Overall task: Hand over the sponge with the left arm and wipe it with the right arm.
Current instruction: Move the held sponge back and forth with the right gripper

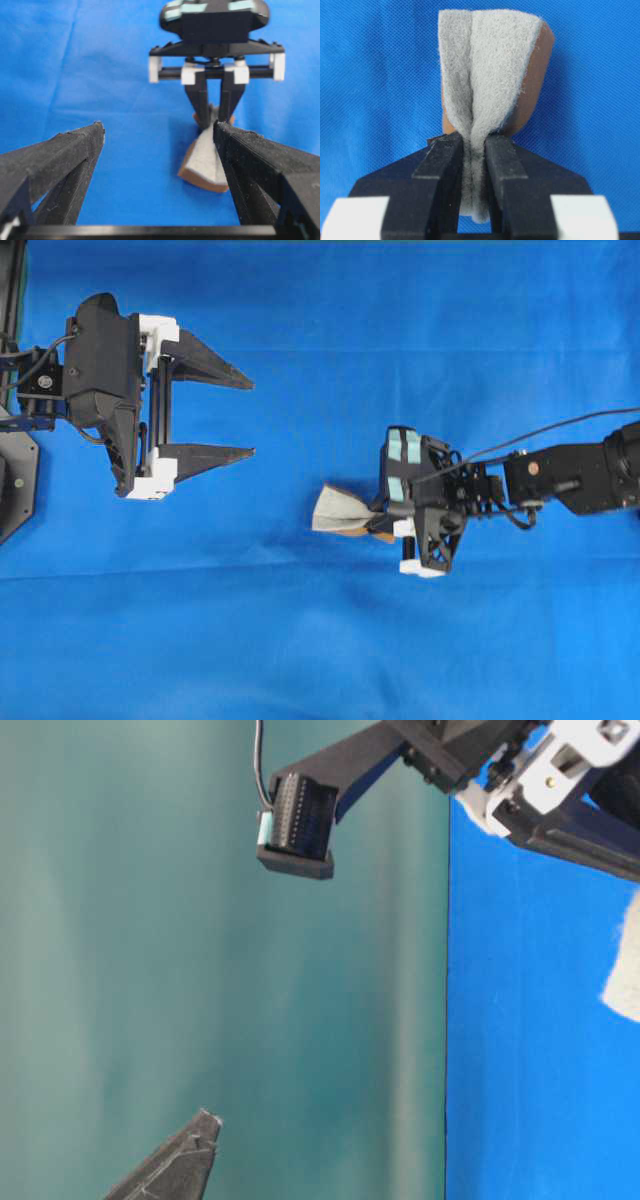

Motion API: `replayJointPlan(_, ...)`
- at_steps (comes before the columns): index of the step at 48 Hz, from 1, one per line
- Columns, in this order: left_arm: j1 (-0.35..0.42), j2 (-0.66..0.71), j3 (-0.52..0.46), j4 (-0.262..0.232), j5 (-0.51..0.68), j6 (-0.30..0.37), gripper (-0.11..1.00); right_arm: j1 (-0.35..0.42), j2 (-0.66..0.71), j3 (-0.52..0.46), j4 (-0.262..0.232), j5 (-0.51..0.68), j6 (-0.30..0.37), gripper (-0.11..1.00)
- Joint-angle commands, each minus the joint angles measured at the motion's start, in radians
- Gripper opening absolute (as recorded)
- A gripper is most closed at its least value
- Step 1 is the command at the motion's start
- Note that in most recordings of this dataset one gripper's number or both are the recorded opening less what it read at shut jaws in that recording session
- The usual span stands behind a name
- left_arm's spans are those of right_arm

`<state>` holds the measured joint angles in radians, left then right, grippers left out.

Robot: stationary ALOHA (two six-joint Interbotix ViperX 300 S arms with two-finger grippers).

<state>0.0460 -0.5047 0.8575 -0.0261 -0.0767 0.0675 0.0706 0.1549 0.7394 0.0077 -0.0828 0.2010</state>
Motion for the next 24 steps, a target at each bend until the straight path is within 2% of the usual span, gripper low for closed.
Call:
replayJointPlan(1, -0.003, -0.005, -0.015, 0.000, -0.009, -0.002, 0.88, -0.063, -0.032, -0.003, -0.015, 0.014, -0.009, 0.19)
replayJointPlan(12, -0.003, -0.005, -0.014, -0.002, -0.009, -0.005, 0.88, -0.265, -0.040, 0.002, -0.091, 0.017, -0.015, 0.19)
replayJointPlan(17, -0.003, -0.005, -0.014, 0.000, -0.008, -0.005, 0.88, -0.304, -0.040, -0.002, -0.110, 0.014, -0.015, 0.19)
replayJointPlan(24, -0.003, -0.005, -0.014, -0.002, -0.008, -0.003, 0.88, -0.307, -0.040, -0.003, -0.120, 0.014, -0.017, 0.19)
